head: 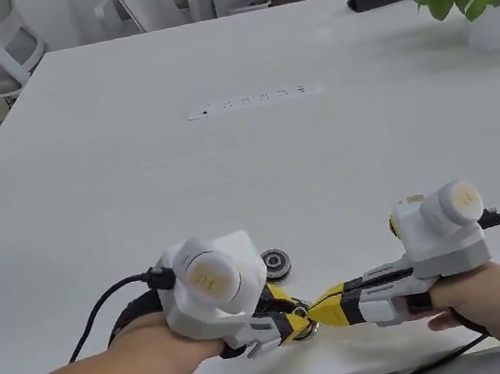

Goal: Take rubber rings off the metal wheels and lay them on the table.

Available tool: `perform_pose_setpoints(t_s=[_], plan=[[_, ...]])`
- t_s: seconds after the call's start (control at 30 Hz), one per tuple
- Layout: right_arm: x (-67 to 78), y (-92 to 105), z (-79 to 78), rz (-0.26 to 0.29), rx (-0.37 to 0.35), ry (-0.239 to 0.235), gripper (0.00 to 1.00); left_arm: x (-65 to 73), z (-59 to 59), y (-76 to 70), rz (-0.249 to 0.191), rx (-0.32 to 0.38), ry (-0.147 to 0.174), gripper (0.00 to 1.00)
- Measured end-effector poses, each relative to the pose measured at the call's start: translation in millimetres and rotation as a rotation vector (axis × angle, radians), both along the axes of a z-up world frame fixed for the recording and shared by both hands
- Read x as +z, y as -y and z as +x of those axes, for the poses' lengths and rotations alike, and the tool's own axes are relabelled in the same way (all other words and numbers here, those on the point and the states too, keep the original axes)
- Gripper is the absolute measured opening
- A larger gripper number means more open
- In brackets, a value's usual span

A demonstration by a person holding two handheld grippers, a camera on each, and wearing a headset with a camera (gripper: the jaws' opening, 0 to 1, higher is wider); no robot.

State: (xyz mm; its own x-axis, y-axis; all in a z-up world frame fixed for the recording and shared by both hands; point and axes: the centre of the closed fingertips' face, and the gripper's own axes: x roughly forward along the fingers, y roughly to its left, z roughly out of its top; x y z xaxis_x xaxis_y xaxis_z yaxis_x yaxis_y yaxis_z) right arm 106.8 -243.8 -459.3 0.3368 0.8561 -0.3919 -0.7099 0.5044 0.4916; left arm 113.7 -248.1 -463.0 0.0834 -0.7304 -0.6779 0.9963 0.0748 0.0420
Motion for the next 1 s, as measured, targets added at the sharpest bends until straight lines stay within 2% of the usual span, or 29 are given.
perform_pose_setpoints(t_s=[0.23, 0.4, 0.73, 0.87, 1.0], plan=[[4.6, -0.3, -0.4, 0.011, 0.001, -0.004, 0.00, 0.7, -1.3, -1.8, 0.017, -0.022, -0.004, 0.08], [6.2, -0.4, -2.6, 0.013, 0.002, -0.009, 0.00, 3.6, -4.4, -6.4, 0.024, -0.040, -0.014, 0.13], [10.8, -1.4, -3.2, 0.019, 0.009, -0.013, 0.00, 27.0, -12.4, -13.9, -0.019, -0.057, -0.014, 0.21], [14.9, -2.3, -4.0, 0.025, 0.019, -0.011, 0.00, 39.2, -13.5, -18.7, -0.063, -0.026, -0.049, 0.25], [19.4, -4.0, -3.7, 0.027, 0.029, -0.009, 0.00, 51.2, -13.3, -24.9, -0.093, -0.010, -0.051, 0.29]])
